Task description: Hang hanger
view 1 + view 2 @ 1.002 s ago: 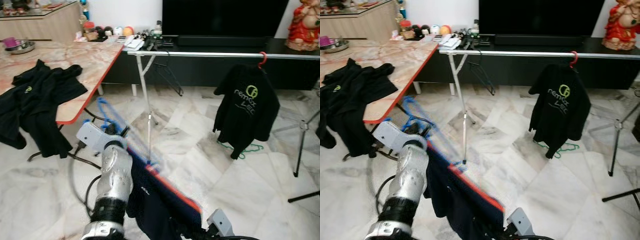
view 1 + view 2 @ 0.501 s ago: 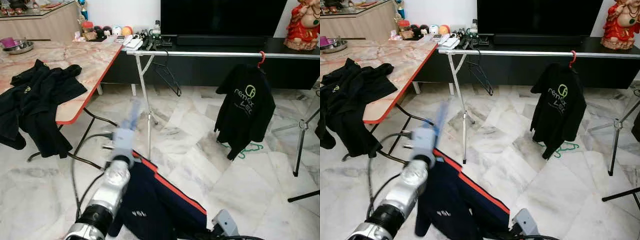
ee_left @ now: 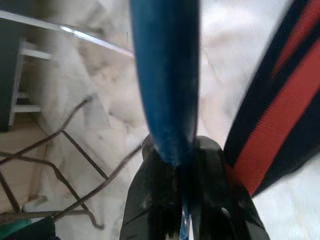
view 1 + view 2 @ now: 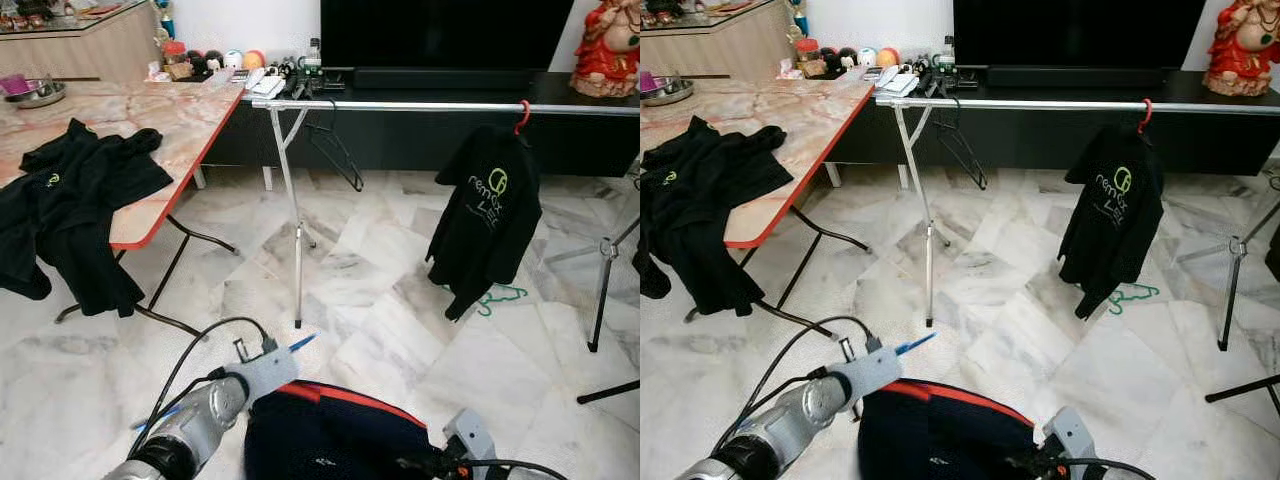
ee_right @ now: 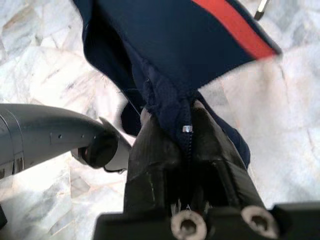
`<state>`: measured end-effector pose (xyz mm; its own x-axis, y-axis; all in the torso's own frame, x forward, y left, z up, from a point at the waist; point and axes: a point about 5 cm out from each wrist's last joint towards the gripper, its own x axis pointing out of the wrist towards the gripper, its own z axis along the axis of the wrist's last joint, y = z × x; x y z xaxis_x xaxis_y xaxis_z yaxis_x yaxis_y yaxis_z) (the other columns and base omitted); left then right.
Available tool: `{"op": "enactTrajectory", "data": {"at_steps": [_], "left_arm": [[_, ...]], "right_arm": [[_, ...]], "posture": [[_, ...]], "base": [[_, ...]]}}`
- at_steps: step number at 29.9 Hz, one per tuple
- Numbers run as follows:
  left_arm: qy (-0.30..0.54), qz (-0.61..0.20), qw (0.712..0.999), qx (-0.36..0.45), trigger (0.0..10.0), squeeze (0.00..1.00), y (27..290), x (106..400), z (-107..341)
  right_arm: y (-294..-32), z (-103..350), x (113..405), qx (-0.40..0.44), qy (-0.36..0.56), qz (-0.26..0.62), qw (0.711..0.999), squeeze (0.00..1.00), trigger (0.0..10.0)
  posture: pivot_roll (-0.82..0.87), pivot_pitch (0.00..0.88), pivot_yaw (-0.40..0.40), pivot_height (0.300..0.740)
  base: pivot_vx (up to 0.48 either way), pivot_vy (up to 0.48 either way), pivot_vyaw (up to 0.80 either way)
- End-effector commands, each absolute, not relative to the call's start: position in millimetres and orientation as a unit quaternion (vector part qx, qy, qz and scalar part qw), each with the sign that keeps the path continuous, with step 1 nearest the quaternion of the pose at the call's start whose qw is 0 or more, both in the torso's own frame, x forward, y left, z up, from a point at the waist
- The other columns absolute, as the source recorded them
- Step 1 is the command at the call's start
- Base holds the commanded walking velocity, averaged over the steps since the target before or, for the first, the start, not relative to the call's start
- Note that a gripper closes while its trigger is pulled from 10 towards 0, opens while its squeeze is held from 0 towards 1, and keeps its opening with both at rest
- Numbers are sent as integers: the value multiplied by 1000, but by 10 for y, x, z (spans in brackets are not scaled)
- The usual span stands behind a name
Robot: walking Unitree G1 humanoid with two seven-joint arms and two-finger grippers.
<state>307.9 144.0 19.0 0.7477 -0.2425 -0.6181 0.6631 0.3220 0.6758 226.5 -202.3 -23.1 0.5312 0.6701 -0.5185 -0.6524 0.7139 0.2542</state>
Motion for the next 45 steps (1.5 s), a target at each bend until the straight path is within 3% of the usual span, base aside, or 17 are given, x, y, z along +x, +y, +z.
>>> {"op": "enactTrajectory", "data": {"at_steps": [1, 9, 12, 13, 14, 17, 19, 22, 23, 25, 30, 32, 37, 40, 43, 44, 45], "left_arm": [[231, -299, 768, 518, 10000, 0, 1525, 3004, 103], [284, -319, 753, 500, 10000, 0, 1621, 2875, -41], [289, -261, 800, 456, 10000, 0, 1690, 2914, -23], [289, -261, 800, 456, 10000, 0, 1690, 2914, -23], [298, -214, 832, 417, 10000, 0, 1771, 2933, -14], [316, -129, 876, 341, 10000, 0, 1932, 2949, -3], [339, -19, 919, 201, 10000, 0, 2146, 2939, 7], [339, 46, 932, 115, 10000, 0, 2287, 2920, 19], [322, 79, 942, 42, 10000, 0, 2352, 2936, 57], [314, 91, 945, 19, 10000, 0, 2370, 2944, 72], [225, 293, 912, -179, 10000, 0, 2740, 2927, 216], [196, 322, 904, -204, 10000, 0, 2817, 2925, 267], [161, 333, 898, -237, 10000, 0, 2883, 2945, 339], [202, 222, 931, -208, 10000, 0, 2650, 3049, 307], [236, 58, 969, -35, 10000, 0, 2327, 3112, 272], [236, 32, 971, 13, 10000, 0, 2283, 3110, 267], [246, -37, 962, 117, 10000, 0, 2160, 3065, 197]], "right_arm": [[-2066, -224, 2246, 16, 303, 374, 877, 0, 0], [-2115, -248, 2217, 1, 316, 364, 876, 0, 0], [-2109, -261, 2196, -1, 319, 366, 874, 0, 0], [-2109, -261, 2196, -1, 319, 366, 874, 0, 0], [-2112, -263, 2190, 0, 318, 365, 875, 0, 0], [-2128, -269, 2178, -1, 321, 361, 876, 0, 0], [-2148, -282, 2152, -2, 325, 360, 875, 0, 0], [-2161, -291, 2132, -2, 328, 360, 874, 0, 0], [-2176, -303, 2109, -2, 331, 358, 873, 0, 0], [-2181, -308, 2100, -2, 333, 358, 872, 0, 0], [-2172, -322, 2077, 0, 337, 361, 869, 0, 0], [-2173, -321, 2073, 1, 337, 362, 869, 0, 0], [-2175, -342, 2042, 1, 342, 361, 867, 0, 0], [-2175, -348, 2031, 1, 342, 360, 868, 0, 0], [-2194, -337, 2044, -5, 336, 351, 874, 0, 0], [-2199, -332, 2051, -7, 333, 347, 877, 0, 0], [-2225, -281, 2137, -9, 309, 318, 896, 0, 0]], "posture": [[27, 56, 18, 740], [25, 45, 23, 740], [23, 42, 27, 740], [23, 42, 27, 740], [23, 36, 31, 740], [19, 33, 32, 740], [16, 29, 32, 740], [16, 28, 32, 740], [23, 26, 32, 740], [23, 26, 32, 740], [19, 35, 28, 740], [20, 37, 28, 740], [21, 41, 29, 740], [24, 50, 30, 740], [22, 53, 29, 740], [22, 53, 29, 740], [25, 56, 29, 740]], "base": [[0, 0, 0], [0, 0, 0], [0, 0, 0], [0, 0, 0], [0, 0, 0], [0, 0, 0], [0, 0, 0], [0, 0, 0], [0, 0, 0], [0, 0, 0], [0, 0, 0], [0, 0, 0], [0, 0, 0], [0, 0, 0], [0, 0, 0], [0, 0, 0], [0, 0, 0]]}}
